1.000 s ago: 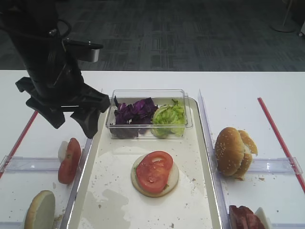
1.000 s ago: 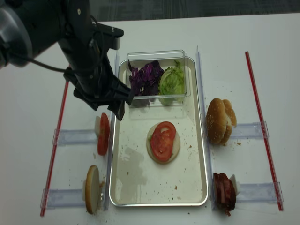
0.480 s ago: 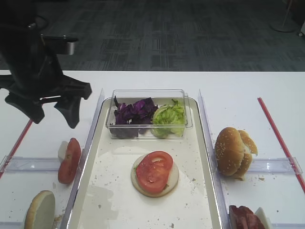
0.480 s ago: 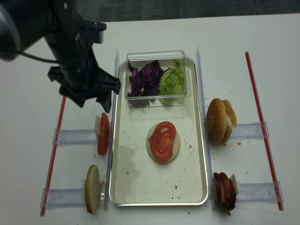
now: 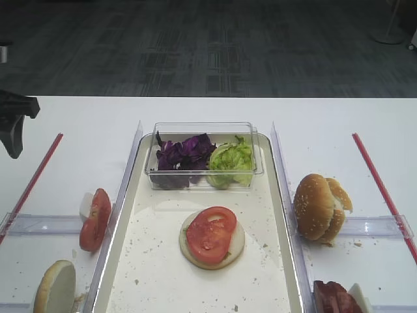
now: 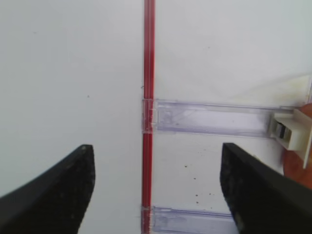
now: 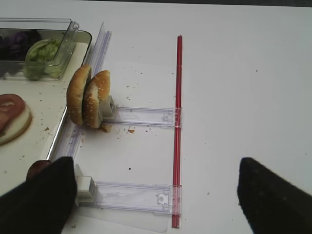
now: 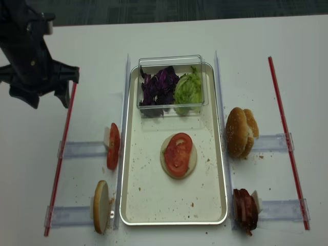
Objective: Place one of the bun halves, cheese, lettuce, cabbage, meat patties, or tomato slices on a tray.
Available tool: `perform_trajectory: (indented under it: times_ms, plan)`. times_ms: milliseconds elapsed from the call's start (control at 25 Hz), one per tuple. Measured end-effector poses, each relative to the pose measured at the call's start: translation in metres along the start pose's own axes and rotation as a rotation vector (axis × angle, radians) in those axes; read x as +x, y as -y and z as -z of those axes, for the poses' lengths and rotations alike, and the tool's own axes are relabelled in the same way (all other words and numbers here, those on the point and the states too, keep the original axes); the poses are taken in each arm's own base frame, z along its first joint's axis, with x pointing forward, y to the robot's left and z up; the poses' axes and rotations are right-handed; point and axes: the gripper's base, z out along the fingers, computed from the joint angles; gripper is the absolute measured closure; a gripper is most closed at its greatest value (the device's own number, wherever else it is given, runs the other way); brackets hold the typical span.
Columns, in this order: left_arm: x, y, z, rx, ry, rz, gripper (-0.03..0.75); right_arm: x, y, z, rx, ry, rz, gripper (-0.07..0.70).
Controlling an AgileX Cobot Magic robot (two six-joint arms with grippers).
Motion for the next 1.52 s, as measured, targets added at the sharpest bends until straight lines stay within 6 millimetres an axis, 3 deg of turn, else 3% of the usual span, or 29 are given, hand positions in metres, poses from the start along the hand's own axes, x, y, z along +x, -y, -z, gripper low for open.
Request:
perform_trajectory:
  times_ms: [200, 640, 920, 1520]
  plan:
    - [-0.001, -0.01, -0.001, -0.005, -0.003, -0.014, 0.223, 0.0, 0.0, 0.0, 0.0, 0.0, 0.0, -0.048]
    - [0.009, -0.008, -0.005, 0.013, -0.028, -0.035, 0.223, 0.0, 0.0, 0.0, 0.0, 0.0, 0.0, -0.048]
    - [0.057, -0.012, -0.001, 0.013, -0.059, -0.014, 0.223, 0.0, 0.0, 0.0, 0.0, 0.0, 0.0, -0.048]
    - [0.191, -0.025, 0.003, 0.021, 0.031, 0.025, 0.223, 0.0, 0.0, 0.0, 0.0, 0.0, 0.0, -0.048]
